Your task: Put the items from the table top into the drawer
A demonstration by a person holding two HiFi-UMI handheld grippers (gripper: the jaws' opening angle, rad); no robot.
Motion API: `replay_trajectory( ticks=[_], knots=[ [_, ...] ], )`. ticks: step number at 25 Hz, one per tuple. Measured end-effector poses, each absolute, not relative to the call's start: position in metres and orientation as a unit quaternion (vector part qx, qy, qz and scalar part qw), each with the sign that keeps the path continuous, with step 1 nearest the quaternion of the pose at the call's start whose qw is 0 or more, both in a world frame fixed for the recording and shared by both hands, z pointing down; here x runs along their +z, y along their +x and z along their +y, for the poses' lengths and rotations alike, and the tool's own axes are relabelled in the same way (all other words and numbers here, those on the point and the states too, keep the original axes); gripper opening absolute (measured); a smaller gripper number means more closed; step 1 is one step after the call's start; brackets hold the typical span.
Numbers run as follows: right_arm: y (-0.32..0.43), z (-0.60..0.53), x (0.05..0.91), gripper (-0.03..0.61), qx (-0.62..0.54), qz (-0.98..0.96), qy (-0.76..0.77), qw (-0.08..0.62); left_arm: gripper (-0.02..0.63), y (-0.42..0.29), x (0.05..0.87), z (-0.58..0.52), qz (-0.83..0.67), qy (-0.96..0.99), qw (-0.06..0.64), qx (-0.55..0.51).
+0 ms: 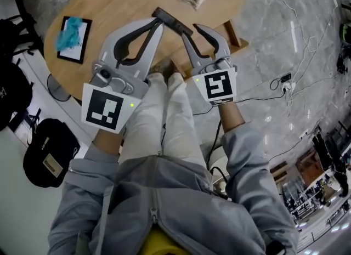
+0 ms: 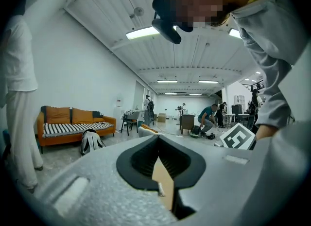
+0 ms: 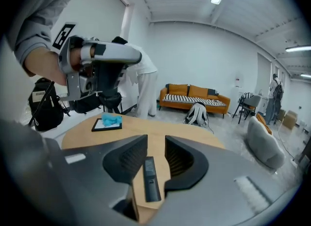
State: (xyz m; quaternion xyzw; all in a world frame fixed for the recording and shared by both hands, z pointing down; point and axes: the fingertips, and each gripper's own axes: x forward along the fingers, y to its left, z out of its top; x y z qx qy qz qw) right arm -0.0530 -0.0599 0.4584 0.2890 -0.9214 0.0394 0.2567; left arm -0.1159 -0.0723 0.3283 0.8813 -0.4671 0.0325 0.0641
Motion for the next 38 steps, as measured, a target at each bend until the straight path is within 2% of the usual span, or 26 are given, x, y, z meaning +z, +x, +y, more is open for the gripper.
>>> replay_trajectory(
  ticks=[20,38],
  knots=[
    [-0.054,-0.052,0.624,0.183,0.089,-0.878,0.234,0.409,0.003,-0.115,0.418,-0.076,-0.474,0.872,0.114,0.035],
    [-0.065,-0.046,0.694,0.222,0.112,-0.838,0.157,0.51,0.004,-0.122,0.472,-0.084,-0.469,0.867,0.155,0.066]
  ],
)
